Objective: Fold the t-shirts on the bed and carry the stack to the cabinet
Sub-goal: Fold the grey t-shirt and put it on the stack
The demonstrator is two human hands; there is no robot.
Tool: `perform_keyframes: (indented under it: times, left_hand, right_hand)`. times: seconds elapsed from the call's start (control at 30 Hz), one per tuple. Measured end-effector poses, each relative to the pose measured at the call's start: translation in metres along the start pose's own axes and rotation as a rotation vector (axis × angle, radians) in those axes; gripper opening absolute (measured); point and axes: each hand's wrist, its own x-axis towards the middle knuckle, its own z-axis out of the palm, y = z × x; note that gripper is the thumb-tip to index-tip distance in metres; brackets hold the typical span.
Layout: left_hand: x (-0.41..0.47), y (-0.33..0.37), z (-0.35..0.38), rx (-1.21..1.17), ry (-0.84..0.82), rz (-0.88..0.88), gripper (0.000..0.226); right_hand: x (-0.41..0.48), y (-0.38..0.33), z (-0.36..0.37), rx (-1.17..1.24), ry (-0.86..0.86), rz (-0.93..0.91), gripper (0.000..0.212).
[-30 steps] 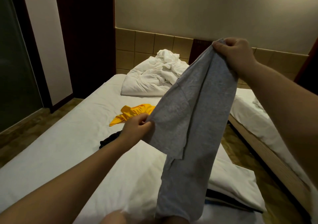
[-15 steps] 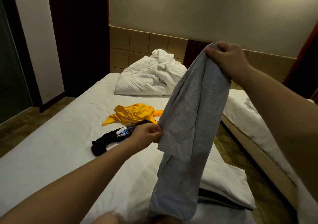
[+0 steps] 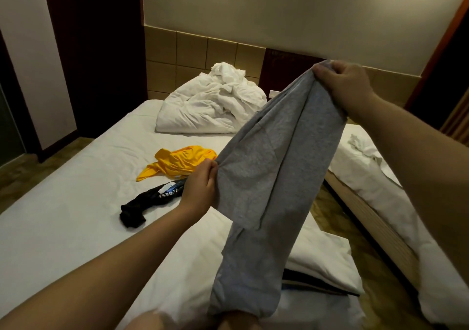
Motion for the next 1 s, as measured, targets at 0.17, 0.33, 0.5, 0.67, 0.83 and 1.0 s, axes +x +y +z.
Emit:
perform_keyframes:
  times: [0.17,0.33,0.5,0.67,0.83,1.0]
  left_hand:
    - [0.011,0.002,-0.018,0.076,0.051,-0.025,0.014]
    - [0.022,0.020,-0.054,-0.058,-0.071,0.004,0.026]
    - [0.030,0.048,-0.100,-0.457,-0.454,-0.165,0.010]
    - [0.038,0.060,-0.126,-0.257,-0.607,-0.170,0.020]
    - [0.045,0.050,-0.139,-0.067,-0.323,-0.205,0.025]
    - [0.054,0.049,-0.147,0.080,-0.120,-0.120,0.028]
  right_hand:
    - [-0.003,0.009,0.001,-0.028,-0.026,0.065,0.033]
    - [-0.005,0.015,-0.007,-0.088,-0.140,0.136,0.036]
    - [-0.006,0.018,-0.010,-0.131,-0.157,0.191,0.039]
    - [-0.009,0.005,-0.008,-0.047,-0.181,0.206,0.037]
    - [-0.007,-0.012,-0.021,0.047,-0.381,0.314,0.033]
    - [-0.003,-0.029,-0.030,-0.092,-0.685,0.379,0.060]
